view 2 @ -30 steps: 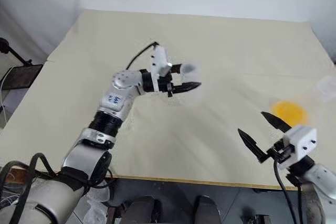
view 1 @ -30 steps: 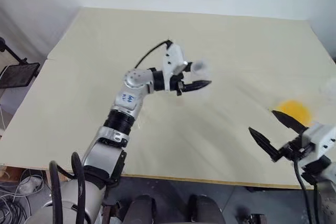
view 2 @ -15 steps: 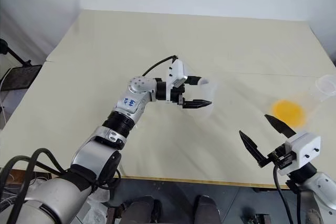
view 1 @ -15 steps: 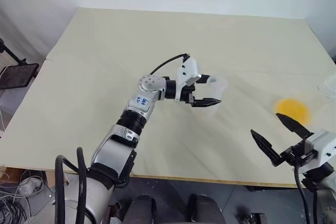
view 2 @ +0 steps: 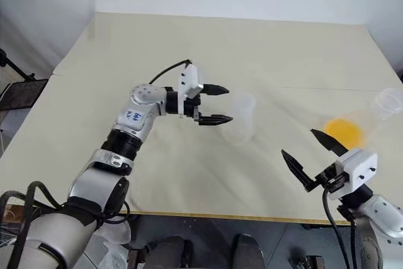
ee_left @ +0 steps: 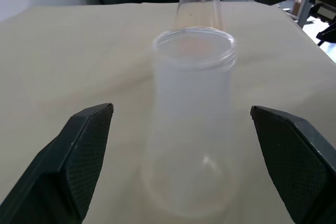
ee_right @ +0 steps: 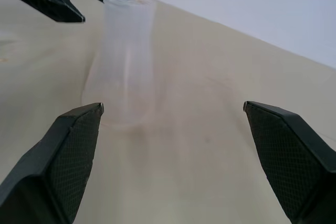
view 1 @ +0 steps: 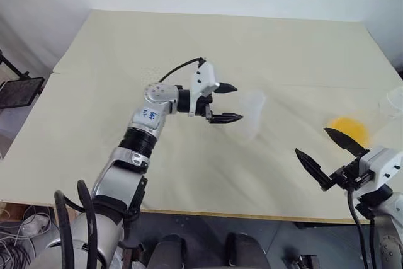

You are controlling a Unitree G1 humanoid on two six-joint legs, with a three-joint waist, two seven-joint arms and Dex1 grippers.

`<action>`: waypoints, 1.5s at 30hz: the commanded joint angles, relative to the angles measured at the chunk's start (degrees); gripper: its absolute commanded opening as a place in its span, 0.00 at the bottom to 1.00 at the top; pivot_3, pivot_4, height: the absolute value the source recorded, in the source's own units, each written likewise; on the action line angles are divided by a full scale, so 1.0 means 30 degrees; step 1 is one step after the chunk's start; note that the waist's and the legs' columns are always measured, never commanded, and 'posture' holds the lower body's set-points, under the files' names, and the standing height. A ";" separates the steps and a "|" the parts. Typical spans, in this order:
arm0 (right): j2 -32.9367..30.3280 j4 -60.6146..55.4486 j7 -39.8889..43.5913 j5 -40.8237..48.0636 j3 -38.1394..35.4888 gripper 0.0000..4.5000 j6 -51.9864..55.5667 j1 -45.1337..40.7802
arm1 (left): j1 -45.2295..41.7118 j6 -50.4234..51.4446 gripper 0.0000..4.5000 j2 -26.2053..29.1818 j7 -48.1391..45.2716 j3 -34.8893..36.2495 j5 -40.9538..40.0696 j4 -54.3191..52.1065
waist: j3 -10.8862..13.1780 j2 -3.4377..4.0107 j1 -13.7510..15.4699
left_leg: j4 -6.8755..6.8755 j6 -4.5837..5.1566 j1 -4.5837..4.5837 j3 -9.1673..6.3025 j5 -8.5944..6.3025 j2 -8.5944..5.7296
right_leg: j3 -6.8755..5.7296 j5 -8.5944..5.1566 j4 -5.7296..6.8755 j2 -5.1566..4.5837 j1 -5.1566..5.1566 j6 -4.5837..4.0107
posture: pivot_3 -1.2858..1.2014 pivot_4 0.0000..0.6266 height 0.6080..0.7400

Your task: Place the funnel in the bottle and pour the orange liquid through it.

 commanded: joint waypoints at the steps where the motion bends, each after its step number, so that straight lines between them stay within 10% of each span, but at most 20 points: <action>1: -0.0310 0.0338 0.0412 0.0152 0.0416 1.00 -0.0164 -0.0734 | 0.0436 -0.0466 0.99 0.0686 -0.0178 0.1411 -0.1264 -0.1928 | 0.0000 0.0001 -0.0007 | 0.0000 0.0000 -0.0001 -0.0005 0.0000 0.0003 | -0.0002 0.0000 0.0002 0.0001 -0.0001 0.0000 | 0.52 0.24 1.00; 12: -0.1534 0.1029 0.3265 0.0202 0.4094 1.00 0.0588 -0.4134 | 1.0707 0.1479 0.99 0.6288 0.1568 0.7373 -0.4233 -1.1168 | -0.0007 0.0011 -0.0526 | 0.0025 -0.0005 0.0020 -0.0173 0.0002 0.0029 | 0.0005 0.0001 0.0101 -0.0009 -0.0038 -0.0002 | 0.52 0.24 1.00; 22: -0.1868 0.1579 0.4706 0.0054 0.5850 1.00 0.1238 -0.6227 | 2.2319 0.3675 0.99 0.6494 0.5132 1.4859 -0.6509 -1.5785 | -0.0012 -0.0005 -0.0548 | 0.0013 -0.0009 0.0041 -0.0196 -0.0007 0.0027 | 0.0070 0.0001 0.0076 -0.0029 -0.0010 -0.0002 | 0.52 0.24 1.00; 32: -0.1723 0.2129 0.4932 0.0021 0.5991 1.00 0.1177 -0.6738 | 2.5699 0.5005 0.99 0.5543 0.5971 1.2197 -0.7193 -2.0662 | -0.0011 -0.0011 0.0004 | -0.0003 0.0006 0.0170 -0.0203 -0.0026 0.0031 | 0.0126 0.0000 -0.0026 -0.0024 0.0168 -0.0003 | 0.52 0.24 1.00; 45: -0.1631 0.1180 0.3932 -0.0002 0.5854 1.00 0.1334 -0.5811 | 2.0203 0.5716 0.99 0.3245 1.0156 0.5723 -0.4319 -1.9274 | -0.0013 -0.0007 -0.0056 | -0.0010 0.0001 0.0217 -0.0155 -0.0028 0.0012 | 0.0145 0.0000 -0.0010 -0.0001 0.0177 -0.0003 | 0.52 0.24 1.00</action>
